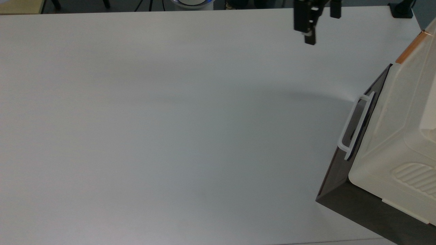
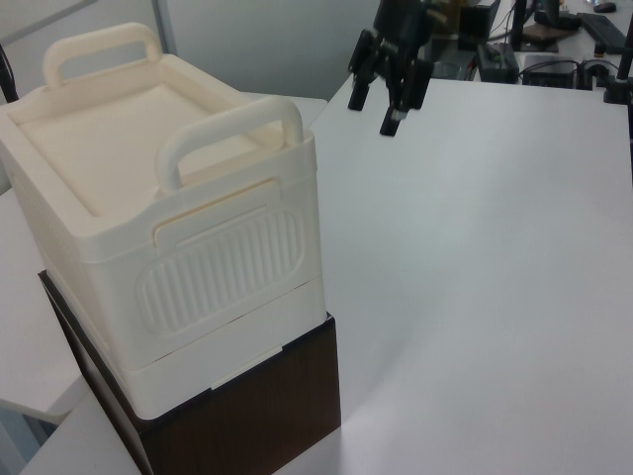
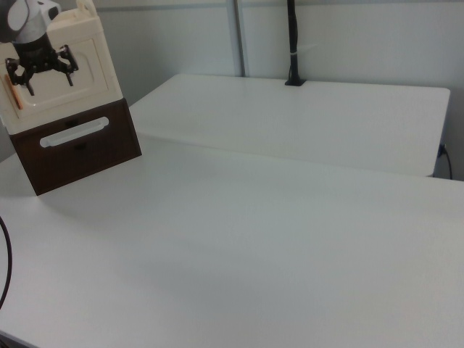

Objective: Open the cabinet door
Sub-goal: 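Move the gripper toward the cabinet door's edge by the orange knob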

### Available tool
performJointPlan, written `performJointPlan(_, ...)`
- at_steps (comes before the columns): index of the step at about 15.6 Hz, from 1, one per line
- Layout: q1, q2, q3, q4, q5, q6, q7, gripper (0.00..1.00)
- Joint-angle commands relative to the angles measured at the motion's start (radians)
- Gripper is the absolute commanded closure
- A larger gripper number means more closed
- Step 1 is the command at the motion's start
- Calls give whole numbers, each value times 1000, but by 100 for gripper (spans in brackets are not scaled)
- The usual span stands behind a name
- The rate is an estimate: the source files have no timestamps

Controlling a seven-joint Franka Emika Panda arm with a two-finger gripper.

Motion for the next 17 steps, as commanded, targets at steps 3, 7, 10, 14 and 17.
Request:
performJointPlan(3, 104, 21, -18, 19, -13, 118, 17, 0)
performJointPlan(7, 167, 43, -15, 17, -14, 183, 59, 0)
performJointPlan(10, 196, 78, -17, 25, -22, 210, 115, 0)
performJointPlan(14, 208, 152, -17, 89, -56, 257, 195, 0)
performJointPlan(17, 228, 184, -15, 120, -71, 270, 208, 6)
